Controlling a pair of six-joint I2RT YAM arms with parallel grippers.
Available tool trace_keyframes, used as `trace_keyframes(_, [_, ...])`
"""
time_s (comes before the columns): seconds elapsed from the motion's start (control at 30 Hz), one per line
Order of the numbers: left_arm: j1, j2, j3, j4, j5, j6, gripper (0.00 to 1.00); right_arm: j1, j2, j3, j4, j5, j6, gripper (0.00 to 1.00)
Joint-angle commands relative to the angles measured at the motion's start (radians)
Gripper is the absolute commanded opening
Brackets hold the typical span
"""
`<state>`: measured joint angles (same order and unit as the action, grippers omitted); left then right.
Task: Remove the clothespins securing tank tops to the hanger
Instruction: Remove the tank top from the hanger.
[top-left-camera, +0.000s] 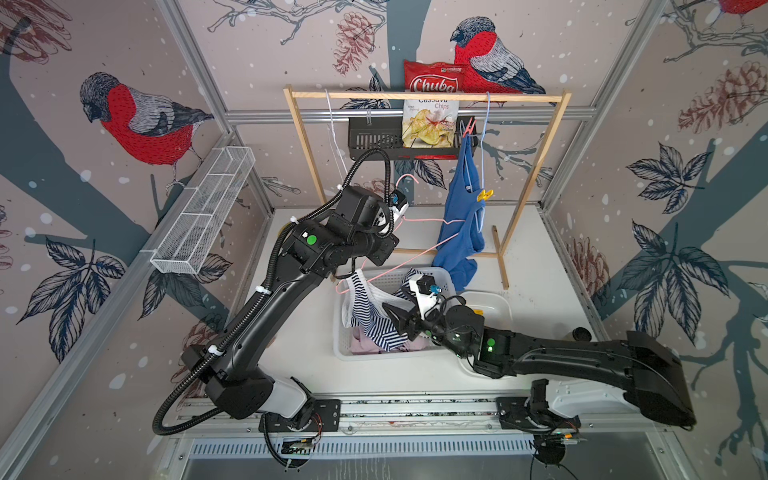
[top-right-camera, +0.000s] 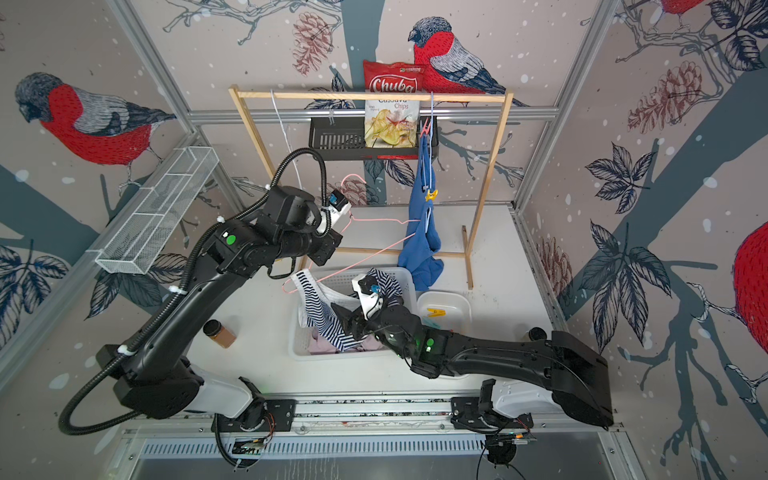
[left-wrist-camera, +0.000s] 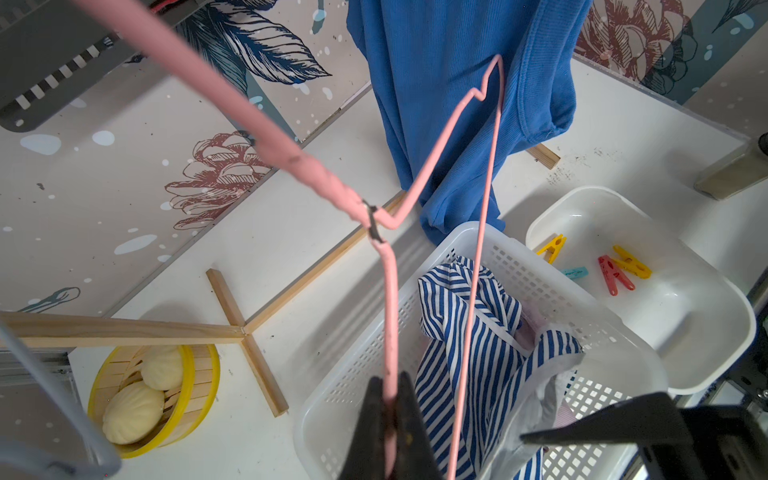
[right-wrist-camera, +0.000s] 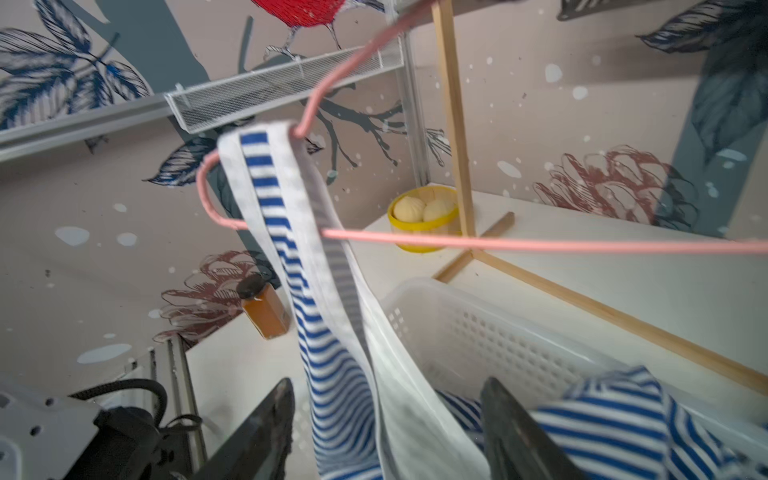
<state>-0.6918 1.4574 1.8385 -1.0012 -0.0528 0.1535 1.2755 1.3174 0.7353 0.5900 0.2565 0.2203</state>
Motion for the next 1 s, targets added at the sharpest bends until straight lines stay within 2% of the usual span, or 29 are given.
trace_keyframes(0.0, [-0.001,0.001,-0.003,0.006,-0.017,-0.019,0.0,0.007,0.103,0.083,0.103,-0.177,-0.035,0.71])
trace_keyframes(0.2, [-0.001,0.008,0.006,0.012,-0.026,-0.032,0.0,0.015,0.234,0.138,0.192,-0.226,0.01,0.7])
trace_keyframes(0.37, [-0.001,0.0,0.003,0.016,-0.02,-0.042,0.0,0.012,0.274,0.135,0.257,-0.177,0.032,0.69])
trace_keyframes(0.6, [0.0,-0.014,-0.001,0.015,-0.017,-0.051,0.0,0.02,0.279,0.163,0.185,-0.044,-0.016,0.67])
trace_keyframes(0.63, [0.0,-0.017,-0.001,0.017,-0.017,-0.052,0.0,0.02,0.288,0.175,0.167,-0.029,-0.024,0.64])
trace_keyframes(0.7, [0.0,-0.022,-0.002,0.02,-0.014,-0.054,0.0,0.019,0.305,0.192,0.14,-0.022,-0.042,0.51])
trace_keyframes(0.73, [0.0,-0.023,-0.002,0.021,-0.013,-0.054,0.0,0.021,0.311,0.199,0.13,-0.023,-0.045,0.42])
trace_keyframes(0.8, [-0.001,-0.028,0.005,0.021,-0.018,-0.055,0.0,0.025,0.31,0.211,0.104,-0.027,-0.041,0.15])
trace_keyframes(0.83, [-0.001,-0.029,0.008,0.021,-0.019,-0.057,0.0,0.026,0.303,0.207,0.105,-0.029,-0.041,0.09])
trace_keyframes(0.9, [0.0,-0.033,0.015,0.026,-0.019,-0.06,0.0,0.035,0.284,0.193,0.115,-0.028,-0.043,0.0])
trace_keyframes(0.97, [0.001,-0.035,0.014,0.038,-0.018,-0.063,0.0,0.047,0.268,0.192,0.108,-0.05,-0.063,0.0])
